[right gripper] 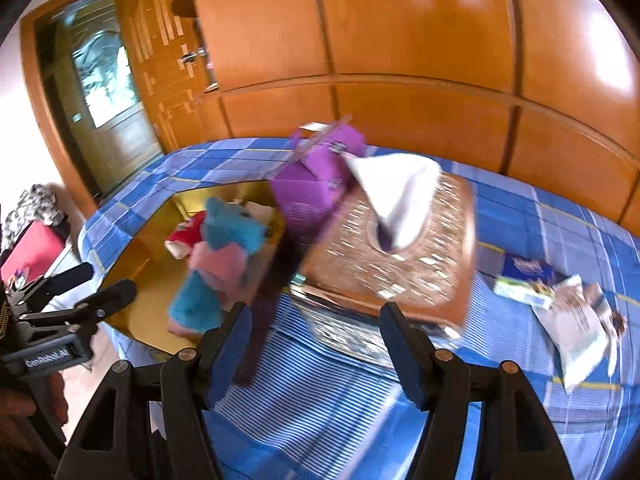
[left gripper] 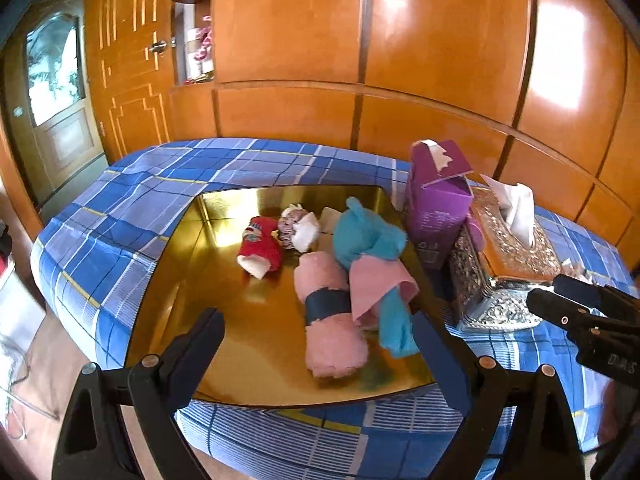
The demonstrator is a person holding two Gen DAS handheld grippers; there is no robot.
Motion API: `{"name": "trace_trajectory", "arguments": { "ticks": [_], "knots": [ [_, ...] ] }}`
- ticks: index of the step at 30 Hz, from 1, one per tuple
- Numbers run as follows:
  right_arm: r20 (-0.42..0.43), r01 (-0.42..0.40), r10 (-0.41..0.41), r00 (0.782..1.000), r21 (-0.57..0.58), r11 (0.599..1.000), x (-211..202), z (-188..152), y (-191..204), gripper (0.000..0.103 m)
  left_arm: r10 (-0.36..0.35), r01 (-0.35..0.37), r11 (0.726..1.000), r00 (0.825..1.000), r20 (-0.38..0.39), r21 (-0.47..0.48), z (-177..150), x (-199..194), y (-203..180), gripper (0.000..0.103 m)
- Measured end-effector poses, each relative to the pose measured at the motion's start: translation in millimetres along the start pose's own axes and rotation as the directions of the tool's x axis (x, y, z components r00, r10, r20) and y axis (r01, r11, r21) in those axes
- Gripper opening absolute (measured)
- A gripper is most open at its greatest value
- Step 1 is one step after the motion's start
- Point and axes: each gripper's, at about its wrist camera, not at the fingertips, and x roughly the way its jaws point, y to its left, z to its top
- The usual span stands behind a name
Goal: Organize soft objects
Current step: 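Move both tools back over the bed toward the remaining items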
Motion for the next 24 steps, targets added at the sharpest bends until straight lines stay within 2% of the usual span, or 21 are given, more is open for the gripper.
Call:
{"name": "trace_trajectory", "arguments": {
  "ticks": [4, 7, 11, 15, 18, 24],
  "knots": [
    [0.000, 0.031, -0.031, 1.000, 0.047, 0.998, -10, -11, -22, 0.068, -0.018, 0.018, 1.000, 1.000, 0.007, 0.021, 2, -2, -8, 0.095],
    [0.024, 0.007, -0.009, 1.000, 0.082, 0.997, -26, -14, -35, 0.068, -0.033, 0.033, 0.999, 0.999, 0.014, 0.030, 6, -4, -14, 0.095],
    [0.024, 0.086, -0.088, 0.996, 0.096, 0.992, -37, -25, -58, 0.068, -0.077, 0.076, 0.996, 0.997, 0.015, 0.036, 14, -7, -22, 0.094],
    [-0.036, 0.161, -0.157, 0.987, 0.165, 0.973, -42, -47, -93, 0.068, -0.148, 0.142, 0.982, 0.988, 0.042, 0.124, 20, -19, -47, 0.094],
    [-0.102, 0.236, -0.217, 0.971, 0.237, 0.942, -48, -70, -127, 0.068, -0.214, 0.203, 0.961, 0.976, 0.041, 0.187, 25, -25, -69, 0.094],
    [-0.195, 0.369, -0.319, 0.928, 0.351, 0.860, -71, -115, -189, 0.068, -0.365, 0.341, 0.877, 0.931, 0.010, 0.340, 34, -39, -133, 0.094]
  ]
}}
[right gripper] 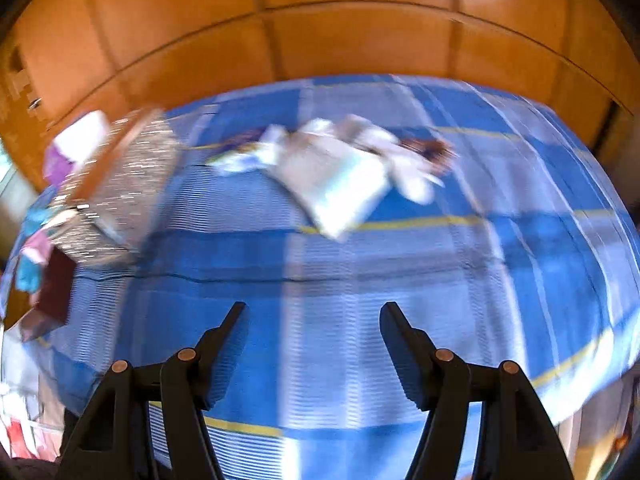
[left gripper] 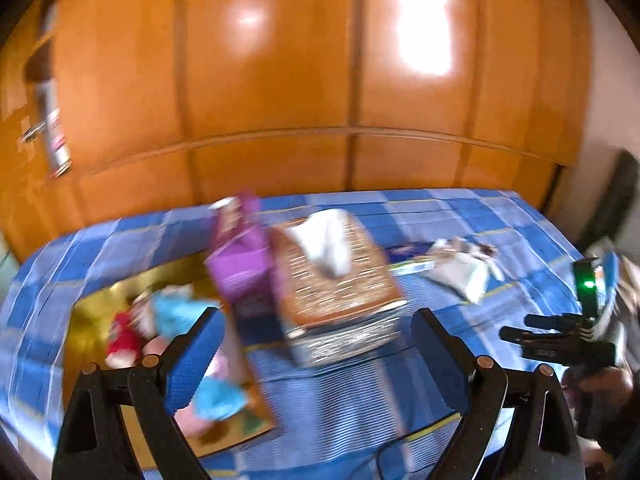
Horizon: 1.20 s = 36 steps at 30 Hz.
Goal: Organize soft objects
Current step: 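Move both tools back over the bed toward the remaining items, then grasp the blue Tempo tissue pack with the left tool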
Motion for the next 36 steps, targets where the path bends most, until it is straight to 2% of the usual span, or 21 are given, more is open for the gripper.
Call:
{"name": "trace_trajectory", "arguments": {
  "ticks": [4, 9, 11, 13, 14, 15, 18, 20, 22, 23, 25, 28, 32, 34, 36],
  "knots": [
    [-0.021, 0.029, -0.027, 0.999, 0.091, 0.995, 4, -12, -31, 0.068, -0.090, 0.094, 0.990, 0.995, -0.035, 0.106, 18, 20, -48, 0.095],
    [-0.037, 0.015, -0.011, 0.999, 0.119, 0.993, 12, -18, -37, 0.068, -0.113, 0.135, 0.968, 0.988, -0.109, 0.211, 44, 62, -105, 0.096],
    [-0.043, -0.001, 0.006, 0.999, 0.119, 0.993, 13, -21, -39, 0.068, -0.101, 0.137, 0.956, 0.984, -0.148, 0.259, 53, 82, -122, 0.099],
    [-0.048, -0.007, 0.012, 0.999, 0.117, 0.993, 14, -22, -38, 0.068, -0.035, 0.102, 0.916, 0.984, -0.174, 0.388, 64, 106, -148, 0.099],
    [-0.048, -0.010, 0.016, 0.999, 0.119, 0.993, 16, -21, -36, 0.068, -0.003, 0.087, 0.882, 0.984, -0.180, 0.464, 68, 116, -160, 0.101],
    [-0.046, -0.015, 0.021, 0.999, 0.122, 0.992, 15, -21, -37, 0.068, 0.051, 0.073, 0.820, 0.979, -0.199, 0.567, 71, 133, -174, 0.101],
    [-0.039, -0.018, 0.023, 0.999, 0.123, 0.992, 12, -20, -38, 0.068, 0.128, 0.091, 0.732, 0.955, -0.267, 0.675, 77, 165, -184, 0.101],
    [-0.034, -0.020, 0.025, 0.999, 0.130, 0.991, 10, -19, -40, 0.068, 0.163, 0.099, 0.707, 0.941, -0.297, 0.700, 81, 189, -186, 0.101],
    [-0.032, -0.028, 0.033, 0.999, 0.142, 0.989, 9, -18, -43, 0.068, 0.217, 0.136, 0.679, 0.902, -0.374, 0.722, 77, 222, -186, 0.101],
    [-0.032, -0.031, 0.037, 0.999, 0.146, 0.989, 9, -18, -45, 0.068, 0.234, 0.135, 0.673, 0.894, -0.382, 0.727, 76, 230, -184, 0.101],
    [-0.029, -0.030, 0.035, 0.999, 0.150, 0.988, 8, -17, -47, 0.068, 0.289, 0.157, 0.641, 0.857, -0.426, 0.751, 70, 256, -181, 0.101],
    [-0.027, -0.039, 0.045, 0.999, 0.169, 0.985, 8, -16, -52, 0.068, 0.319, 0.181, 0.632, 0.826, -0.466, 0.754, 66, 281, -178, 0.101],
    [-0.032, -0.042, 0.049, 0.998, 0.192, 0.980, 10, -16, -59, 0.068, 0.319, 0.197, 0.649, 0.807, -0.498, 0.735, 68, 303, -177, 0.101],
    [-0.033, -0.044, 0.052, 0.998, 0.206, 0.978, 11, -17, -63, 0.068, 0.305, 0.218, 0.656, 0.799, -0.518, 0.722, 68, 314, -179, 0.097],
    [-0.035, -0.043, 0.052, 0.998, 0.218, 0.975, 12, -17, -66, 0.068, 0.304, 0.229, 0.660, 0.789, -0.533, 0.716, 68, 323, -180, 0.085]
  ]
}}
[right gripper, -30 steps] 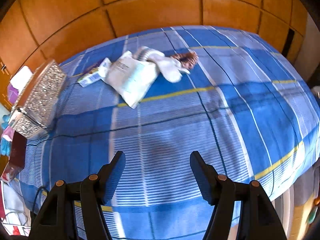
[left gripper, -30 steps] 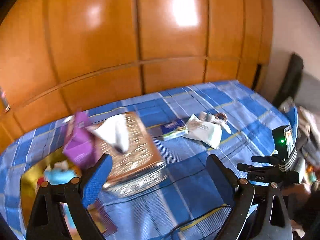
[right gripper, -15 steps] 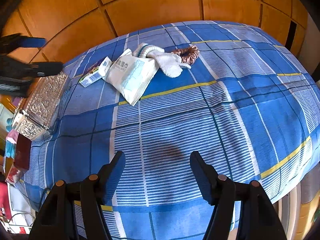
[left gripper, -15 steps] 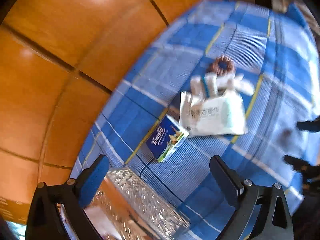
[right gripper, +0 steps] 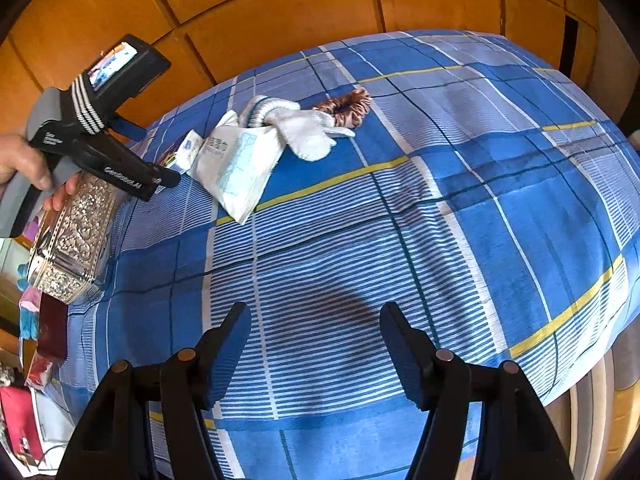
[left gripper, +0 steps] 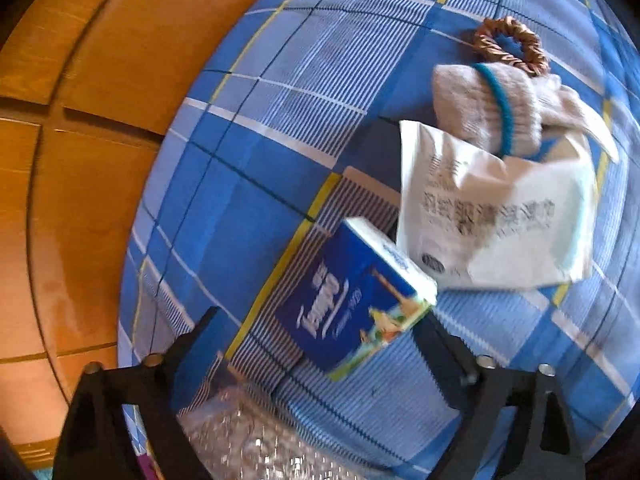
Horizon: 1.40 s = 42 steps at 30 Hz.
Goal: Organize soft objects
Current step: 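Grasp the blue Tempo tissue pack with the left tool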
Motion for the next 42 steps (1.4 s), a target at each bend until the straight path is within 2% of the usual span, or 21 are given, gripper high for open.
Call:
{"name": "trace_trajectory", "arguments": {
  "ticks": [1, 2, 3, 4, 6, 10, 14, 19, 21, 22, 23, 25, 26, 27, 28, 32, 34, 36, 41, 42],
  "knots": [
    [-0.001, 0.002, -0.002, 1.000, 0.006, 1.000, 0, 0, -2, 0.068, -0.012, 0.012, 1.000, 1.000, -0.009, -0.002, 2, 4, 0, 0.080],
    [-0.001, 0.003, -0.003, 1.000, 0.011, 1.000, 1, 0, -3, 0.068, -0.024, 0.024, 1.000, 1.000, -0.019, -0.004, 4, 8, -1, 0.069],
    [-0.002, 0.003, -0.003, 1.000, 0.016, 1.000, 1, 0, -4, 0.068, -0.044, 0.044, 0.999, 0.999, -0.019, -0.003, 6, 9, -3, 0.064],
    [-0.004, 0.002, -0.002, 1.000, 0.020, 1.000, 2, 0, -5, 0.068, -0.040, 0.040, 0.999, 0.999, -0.007, 0.005, 8, 9, -4, 0.061],
    [-0.004, 0.001, -0.001, 1.000, 0.023, 1.000, 3, 0, -6, 0.068, -0.053, 0.052, 0.998, 0.998, 0.018, 0.021, 7, 2, -8, 0.051],
    [-0.001, 0.004, -0.004, 1.000, 0.017, 1.000, 2, -2, -6, 0.068, -0.130, 0.130, 0.991, 0.990, 0.047, 0.003, 4, -16, -10, 0.039],
    [-0.003, 0.007, -0.007, 1.000, 0.021, 1.000, 2, -3, -5, 0.068, -0.197, 0.199, 0.980, 0.978, 0.061, -0.024, -13, -30, -19, 0.037],
    [-0.011, 0.024, -0.024, 1.000, 0.024, 0.999, 2, -3, -5, 0.068, -0.286, 0.292, 0.954, 0.954, 0.088, -0.069, -37, -48, -46, 0.038],
    [-0.016, 0.031, -0.031, 0.999, 0.028, 0.999, 2, -3, -5, 0.068, -0.330, 0.340, 0.936, 0.938, 0.107, -0.089, -45, -55, -55, 0.039],
    [-0.017, 0.034, -0.033, 0.999, 0.031, 0.999, 1, -4, -5, 0.068, -0.362, 0.374, 0.922, 0.924, 0.122, -0.102, -50, -60, -61, 0.040],
    [-0.018, 0.037, -0.036, 0.999, 0.030, 0.999, 0, -4, -5, 0.068, -0.384, 0.398, 0.911, 0.914, 0.134, -0.105, -54, -64, -66, 0.044],
    [-0.020, 0.054, -0.054, 0.998, 0.020, 0.998, -1, -4, -4, 0.068, -0.451, 0.470, 0.877, 0.878, 0.161, -0.104, -62, -72, -74, 0.049],
    [-0.021, 0.065, -0.064, 0.998, 0.017, 0.998, -1, -4, -4, 0.068, -0.468, 0.489, 0.866, 0.866, 0.176, -0.103, -65, -76, -76, 0.057],
    [-0.020, 0.070, -0.070, 0.997, 0.017, 0.997, -2, -4, -4, 0.068, -0.463, 0.487, 0.868, 0.865, 0.194, -0.097, -68, -80, -78, 0.067],
    [-0.020, 0.071, -0.071, 0.997, 0.019, 0.997, -2, -4, -5, 0.068, -0.432, 0.458, 0.885, 0.876, 0.213, -0.088, -72, -82, -78, 0.069],
    [-0.017, 0.080, -0.079, 0.997, 0.023, 0.997, -3, -4, -6, 0.068, -0.359, 0.390, 0.916, 0.902, 0.239, -0.096, -82, -79, -74, 0.072],
    [-0.025, 0.079, -0.079, 0.997, 0.023, 0.997, -1, -4, -7, 0.068, -0.286, 0.314, 0.947, 0.923, 0.258, -0.071, -86, -75, -72, 0.075],
    [-0.036, 0.079, -0.078, 0.996, 0.025, 0.997, 1, -5, -8, 0.068, -0.260, 0.279, 0.959, 0.931, 0.255, -0.041, -84, -71, -72, 0.083],
    [-0.033, 0.083, -0.082, 0.996, 0.017, 0.996, 2, -6, -8, 0.068, -0.296, 0.311, 0.950, 0.917, 0.266, -0.016, -73, -64, -82, 0.084],
    [-0.034, 0.082, -0.082, 0.996, 0.016, 0.996, 2, -6, -8, 0.068, -0.314, 0.324, 0.946, 0.915, 0.255, 0.004, -72, -61, -87, 0.078]
  ]
}}
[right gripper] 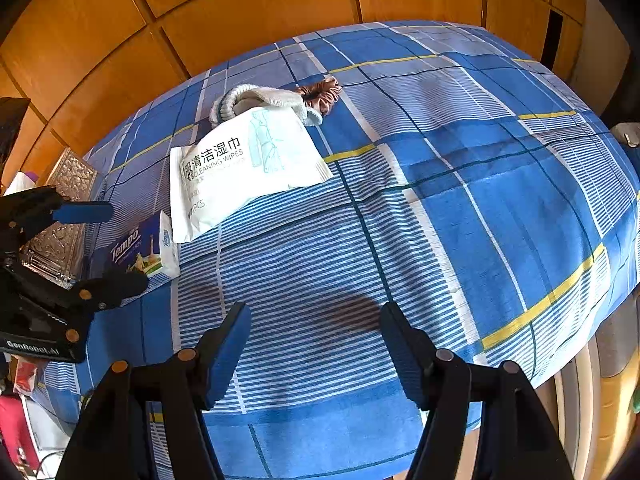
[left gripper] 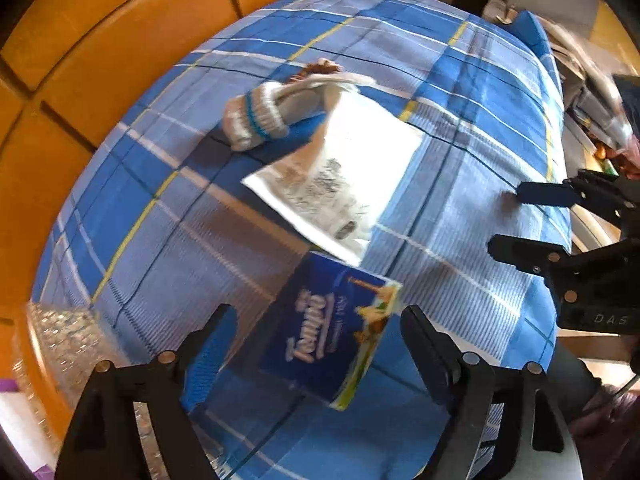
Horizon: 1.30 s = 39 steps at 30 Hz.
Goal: Organize soft objects
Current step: 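Grasp the blue Tempo tissue pack with the left tool, then lift the Tempo pack with left tool while right tool grasps the brown scrunchie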
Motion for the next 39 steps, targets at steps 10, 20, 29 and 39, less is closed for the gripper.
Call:
{"name": "trace_trajectory", "arguments": {
  "ticks": [10, 20, 29, 39],
  "knots": [
    [0.000, -0.023, 0.023, 1.000, -0.007, 1.000, -1, 4, -2, 0.068, 0.036, -0.023, 0.989, 0.995, 0.088, -0.148, -25, 2, -11, 0.057],
    [0.072, -0.074, 0.073, 0.995, 0.010, 0.997, -10, 56, -23, 0.046, 0.151, -0.088, 0.961, 0.961, 0.233, -0.263, -77, -10, -13, 0.056],
    [0.101, -0.012, 0.013, 0.995, -0.010, 1.000, 34, 153, -17, 0.044, 0.149, -0.061, 0.949, 0.952, 0.269, -0.310, -91, -14, -10, 0.056],
    [0.000, 0.059, -0.059, 0.998, -0.094, 0.994, 99, 196, 16, 0.047, 0.138, -0.029, 0.936, 0.947, 0.289, -0.352, -92, -9, -6, 0.057]
  ]
}}
